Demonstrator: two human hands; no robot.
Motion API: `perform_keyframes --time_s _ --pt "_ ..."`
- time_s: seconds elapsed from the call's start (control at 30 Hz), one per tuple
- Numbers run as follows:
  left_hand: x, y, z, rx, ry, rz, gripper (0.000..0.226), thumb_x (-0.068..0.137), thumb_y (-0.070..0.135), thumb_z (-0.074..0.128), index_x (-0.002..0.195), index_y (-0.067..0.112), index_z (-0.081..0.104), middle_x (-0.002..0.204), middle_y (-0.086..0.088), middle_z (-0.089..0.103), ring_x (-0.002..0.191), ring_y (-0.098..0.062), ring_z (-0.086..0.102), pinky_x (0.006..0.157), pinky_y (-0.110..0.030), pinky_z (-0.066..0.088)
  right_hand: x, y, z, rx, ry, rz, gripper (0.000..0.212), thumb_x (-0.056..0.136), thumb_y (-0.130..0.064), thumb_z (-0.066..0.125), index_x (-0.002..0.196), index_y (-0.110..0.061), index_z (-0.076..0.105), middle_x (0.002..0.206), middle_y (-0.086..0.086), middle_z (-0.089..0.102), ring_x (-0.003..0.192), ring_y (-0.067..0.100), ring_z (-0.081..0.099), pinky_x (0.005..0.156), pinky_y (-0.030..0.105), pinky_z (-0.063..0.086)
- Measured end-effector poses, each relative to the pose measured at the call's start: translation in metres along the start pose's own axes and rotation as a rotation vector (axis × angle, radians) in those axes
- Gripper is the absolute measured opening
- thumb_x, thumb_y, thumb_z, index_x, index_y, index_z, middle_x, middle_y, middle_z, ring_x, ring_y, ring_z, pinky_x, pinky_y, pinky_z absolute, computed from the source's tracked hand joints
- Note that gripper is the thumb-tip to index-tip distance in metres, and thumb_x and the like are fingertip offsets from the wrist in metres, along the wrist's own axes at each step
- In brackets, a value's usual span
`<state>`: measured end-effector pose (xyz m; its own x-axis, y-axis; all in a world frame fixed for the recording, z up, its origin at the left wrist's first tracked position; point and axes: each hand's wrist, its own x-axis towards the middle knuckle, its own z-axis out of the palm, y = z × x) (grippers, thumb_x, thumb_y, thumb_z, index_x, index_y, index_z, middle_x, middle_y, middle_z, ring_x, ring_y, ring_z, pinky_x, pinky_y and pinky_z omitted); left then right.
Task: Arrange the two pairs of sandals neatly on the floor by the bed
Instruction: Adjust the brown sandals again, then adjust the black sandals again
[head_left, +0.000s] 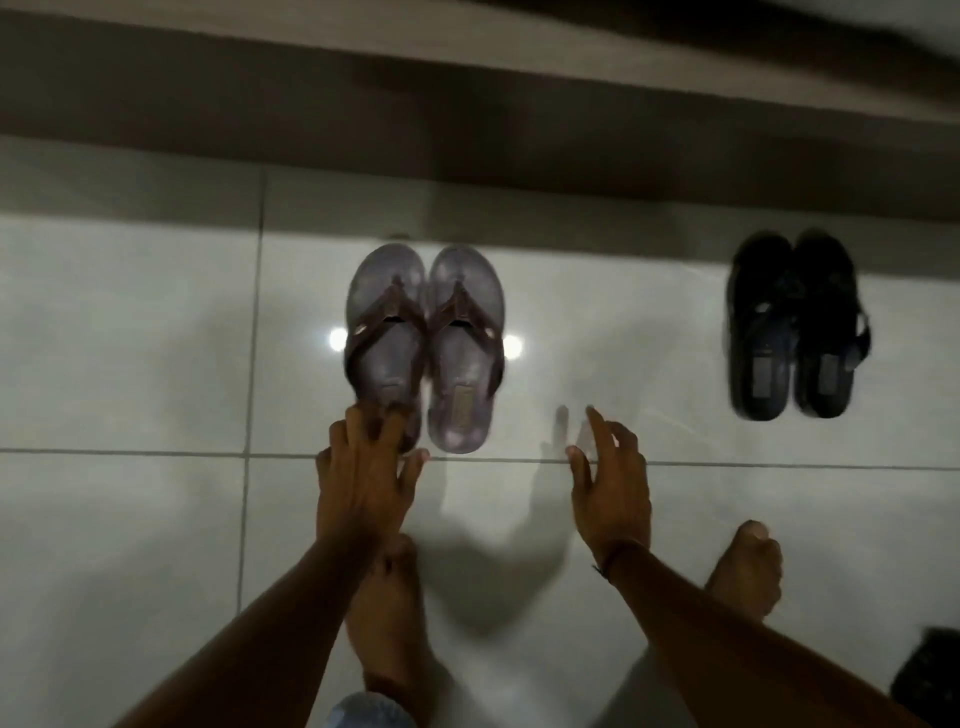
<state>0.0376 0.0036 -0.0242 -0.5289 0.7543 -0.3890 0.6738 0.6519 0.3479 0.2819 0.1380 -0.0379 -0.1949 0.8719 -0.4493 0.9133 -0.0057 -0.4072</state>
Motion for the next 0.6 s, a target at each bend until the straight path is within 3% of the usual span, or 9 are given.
perform_keyframes --time_s 0.17,0.4,0.5,0.6 --pt "-0.009 0.138 0.044 -0.072 -0.065 0.257 0.048 0.095 0.047 0.058 0.14 0.032 0.055 0.133 -0.001 0.057 0.113 -0.03 0.057 0.085 -0.045 0.049 0.046 0.119 -0.11 -0.104 0.094 0.136 0.046 0.103 -0.036 0.053 0.148 -0.033 0.046 0.152 0.008 0.043 0.133 0.037 0.045 0.105 0.052 0.046" --pt "0.032 0.347 0.134 -0.164 -0.271 0.235 0.06 0.098 0.047 0.059 0.152 0.034 0.038 0.151 0.0 0.043 0.136 -0.025 0.042 0.103 -0.044 0.048 0.152 0.24 -0.209 -0.197 0.174 0.179 0.044 0.101 -0.021 0.055 0.144 -0.028 0.05 0.156 0.013 0.039 0.141 0.043 0.033 0.104 0.067 0.043" --pt "0.053 0.401 0.162 -0.192 -0.27 0.206 0.063 0.097 0.039 0.062 0.153 0.033 0.034 0.148 -0.005 0.042 0.131 -0.029 0.044 0.099 -0.05 0.05 0.192 0.267 -0.22 -0.093 0.115 0.127 0.047 0.103 -0.017 0.05 0.149 -0.03 0.048 0.161 0.014 0.033 0.138 0.044 0.039 0.111 0.056 0.041" --pt "0.07 0.432 0.183 -0.184 -0.239 0.119 0.063 0.097 0.027 0.059 0.152 0.039 0.03 0.142 -0.009 0.041 0.121 -0.035 0.046 0.093 -0.055 0.052 0.218 0.278 -0.221 -0.032 0.062 0.02 0.047 0.103 -0.013 0.049 0.149 -0.024 0.051 0.154 0.016 0.039 0.125 0.04 0.053 0.108 0.034 0.041"
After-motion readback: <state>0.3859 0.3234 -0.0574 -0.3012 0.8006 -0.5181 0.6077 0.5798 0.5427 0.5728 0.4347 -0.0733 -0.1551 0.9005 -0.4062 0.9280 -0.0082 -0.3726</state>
